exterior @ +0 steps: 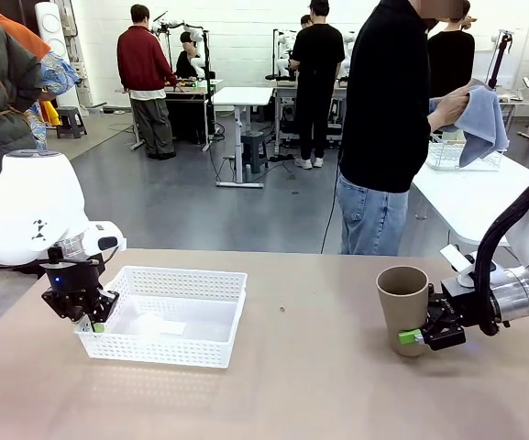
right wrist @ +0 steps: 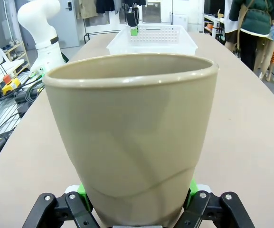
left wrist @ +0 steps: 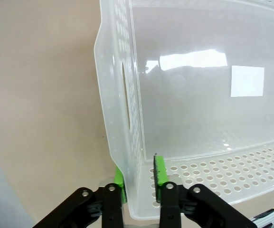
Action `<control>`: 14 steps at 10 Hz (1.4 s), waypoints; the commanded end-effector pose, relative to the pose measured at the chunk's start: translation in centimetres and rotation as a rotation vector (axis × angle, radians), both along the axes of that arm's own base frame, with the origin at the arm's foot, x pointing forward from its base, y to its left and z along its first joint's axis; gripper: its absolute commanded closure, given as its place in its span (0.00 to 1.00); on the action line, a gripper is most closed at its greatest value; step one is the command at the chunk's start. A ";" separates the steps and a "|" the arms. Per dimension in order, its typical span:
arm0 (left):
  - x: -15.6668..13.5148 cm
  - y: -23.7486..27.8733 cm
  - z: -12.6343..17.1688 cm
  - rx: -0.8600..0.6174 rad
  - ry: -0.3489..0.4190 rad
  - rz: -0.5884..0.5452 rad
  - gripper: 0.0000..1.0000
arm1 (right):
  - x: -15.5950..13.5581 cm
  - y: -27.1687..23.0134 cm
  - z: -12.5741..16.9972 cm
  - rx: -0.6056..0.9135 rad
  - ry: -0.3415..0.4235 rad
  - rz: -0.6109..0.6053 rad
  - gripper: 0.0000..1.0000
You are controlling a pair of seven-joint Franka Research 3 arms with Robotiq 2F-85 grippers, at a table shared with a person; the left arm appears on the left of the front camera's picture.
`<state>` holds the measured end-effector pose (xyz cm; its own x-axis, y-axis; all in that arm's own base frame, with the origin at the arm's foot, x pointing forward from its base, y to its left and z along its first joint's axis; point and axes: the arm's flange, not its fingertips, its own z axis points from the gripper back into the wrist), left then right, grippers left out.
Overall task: Clean and organize the cups into the basket.
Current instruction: Pick up the Organizing basket and move it to the center of the table, then pick up the Reusable plastic cup from the right side of the table and place it inside the Organizing basket.
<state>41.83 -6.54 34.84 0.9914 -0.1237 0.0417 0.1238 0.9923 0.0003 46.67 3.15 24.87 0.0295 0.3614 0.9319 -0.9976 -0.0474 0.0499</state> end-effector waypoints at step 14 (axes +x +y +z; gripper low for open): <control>0.1 -7.3 0.7 -0.071 -0.009 0.105 1.00 | -8.6 -4.2 14.0 0.228 -0.068 -0.175 0.79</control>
